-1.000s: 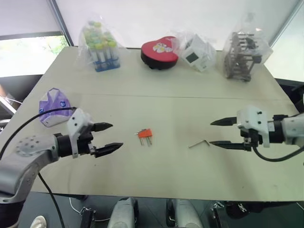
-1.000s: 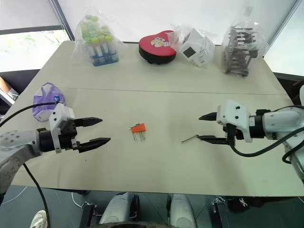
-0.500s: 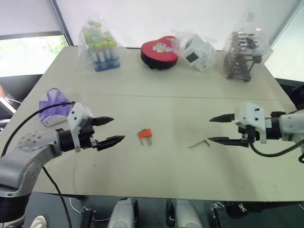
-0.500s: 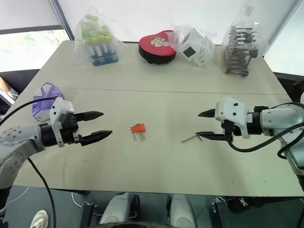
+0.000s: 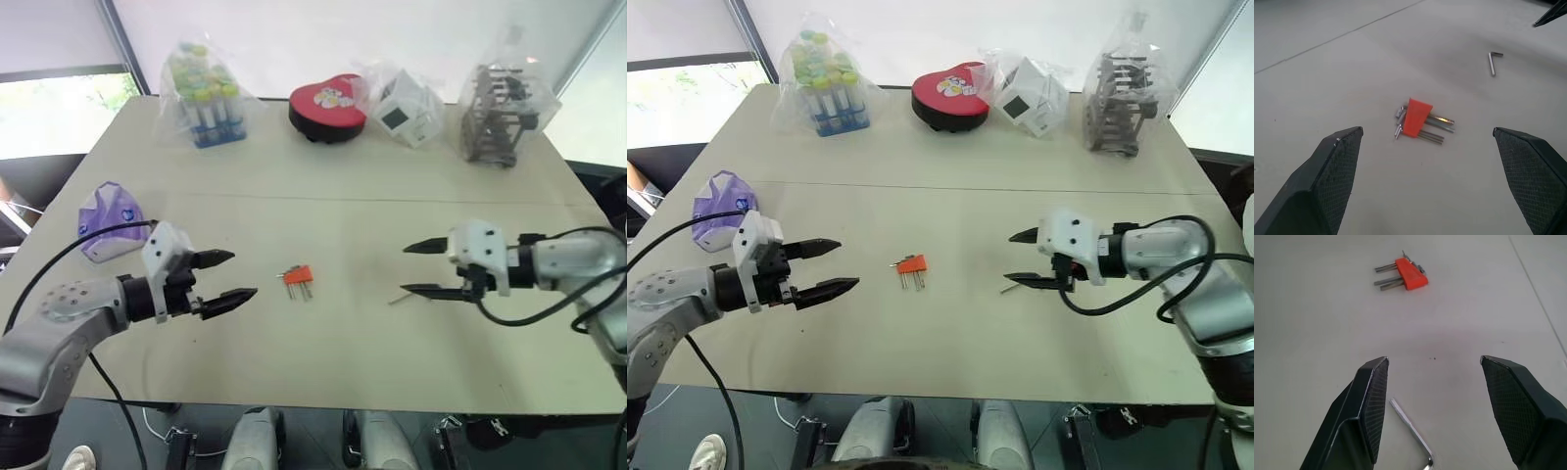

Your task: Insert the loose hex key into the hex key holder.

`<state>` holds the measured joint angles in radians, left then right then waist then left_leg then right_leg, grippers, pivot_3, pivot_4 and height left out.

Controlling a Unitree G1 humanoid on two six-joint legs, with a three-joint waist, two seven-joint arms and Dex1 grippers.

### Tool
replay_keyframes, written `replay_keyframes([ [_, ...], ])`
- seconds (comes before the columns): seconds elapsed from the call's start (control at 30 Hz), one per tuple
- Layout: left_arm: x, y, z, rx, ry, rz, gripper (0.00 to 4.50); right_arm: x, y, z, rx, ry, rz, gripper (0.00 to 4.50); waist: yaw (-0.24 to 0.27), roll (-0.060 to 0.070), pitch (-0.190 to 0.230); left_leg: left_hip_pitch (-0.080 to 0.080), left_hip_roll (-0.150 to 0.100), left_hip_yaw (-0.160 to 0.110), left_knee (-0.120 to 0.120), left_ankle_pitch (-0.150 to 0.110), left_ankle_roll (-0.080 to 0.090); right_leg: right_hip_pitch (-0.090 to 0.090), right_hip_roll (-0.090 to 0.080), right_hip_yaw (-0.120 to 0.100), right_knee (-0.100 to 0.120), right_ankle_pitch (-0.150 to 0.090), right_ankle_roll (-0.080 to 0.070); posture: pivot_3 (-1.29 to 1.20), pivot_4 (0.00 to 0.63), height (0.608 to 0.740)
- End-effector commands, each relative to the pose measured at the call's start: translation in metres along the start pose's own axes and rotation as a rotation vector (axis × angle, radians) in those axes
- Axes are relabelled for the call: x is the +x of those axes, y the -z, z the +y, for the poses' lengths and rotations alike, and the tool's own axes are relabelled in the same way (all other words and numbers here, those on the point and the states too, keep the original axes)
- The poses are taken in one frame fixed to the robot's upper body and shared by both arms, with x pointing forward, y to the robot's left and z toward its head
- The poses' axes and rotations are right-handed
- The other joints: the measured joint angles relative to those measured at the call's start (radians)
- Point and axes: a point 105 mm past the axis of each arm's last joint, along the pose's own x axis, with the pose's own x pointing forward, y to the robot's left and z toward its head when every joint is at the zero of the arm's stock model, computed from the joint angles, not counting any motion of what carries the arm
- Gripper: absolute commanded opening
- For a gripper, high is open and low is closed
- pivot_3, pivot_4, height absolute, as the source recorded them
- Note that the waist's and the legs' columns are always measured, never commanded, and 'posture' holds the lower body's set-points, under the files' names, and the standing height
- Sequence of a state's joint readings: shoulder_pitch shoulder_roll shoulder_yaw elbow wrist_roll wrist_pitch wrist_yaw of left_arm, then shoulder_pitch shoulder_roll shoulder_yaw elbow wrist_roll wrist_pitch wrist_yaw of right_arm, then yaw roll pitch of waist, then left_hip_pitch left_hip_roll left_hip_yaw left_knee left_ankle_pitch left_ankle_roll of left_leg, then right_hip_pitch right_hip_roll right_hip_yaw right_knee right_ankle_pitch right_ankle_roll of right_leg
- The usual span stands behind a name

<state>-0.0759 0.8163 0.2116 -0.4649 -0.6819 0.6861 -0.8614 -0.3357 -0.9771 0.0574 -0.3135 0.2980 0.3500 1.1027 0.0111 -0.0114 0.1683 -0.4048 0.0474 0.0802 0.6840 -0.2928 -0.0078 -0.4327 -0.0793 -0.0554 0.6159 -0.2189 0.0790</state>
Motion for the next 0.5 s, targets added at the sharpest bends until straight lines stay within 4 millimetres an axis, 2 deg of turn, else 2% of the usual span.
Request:
replay_keyframes([
  [0.03, 0.003, -0.005, -0.007, 0.038, 0.002, -0.026, 4.44, 0.037, -0.001, -0.003, -0.075, 0.028, -0.030, 3.10, -0.002, -0.001, -0.001, 0.000, 0.000, 0.000, 0.000, 0.000, 0.000, 0.000, 0.000, 0.000, 0.000, 0.000, 0.000, 0.00, 0.150, 0.740],
  [0.33, 0.002, -0.001, -0.012, 0.041, -0.026, -0.019, 4.44, 0.103, 0.008, 0.002, -0.160, 0.001, -0.033, 3.10, -0.001, -0.001, 0.000, -0.001, 0.000, 0.000, 0.001, 0.000, 0.000, -0.001, 0.000, 0.000, 0.002, 0.000, 0.000, 0.00, 0.150, 0.740],
  [0.5, -0.001, 0.001, -0.015, 0.034, -0.048, -0.014, 4.44, 0.122, 0.000, -0.001, -0.155, 0.002, -0.083, 3.10, -0.005, -0.001, 0.000, 0.000, 0.000, 0.000, 0.001, 0.000, 0.000, -0.001, 0.000, 0.000, 0.003, 0.000, 0.000, 0.00, 0.150, 0.740],
])
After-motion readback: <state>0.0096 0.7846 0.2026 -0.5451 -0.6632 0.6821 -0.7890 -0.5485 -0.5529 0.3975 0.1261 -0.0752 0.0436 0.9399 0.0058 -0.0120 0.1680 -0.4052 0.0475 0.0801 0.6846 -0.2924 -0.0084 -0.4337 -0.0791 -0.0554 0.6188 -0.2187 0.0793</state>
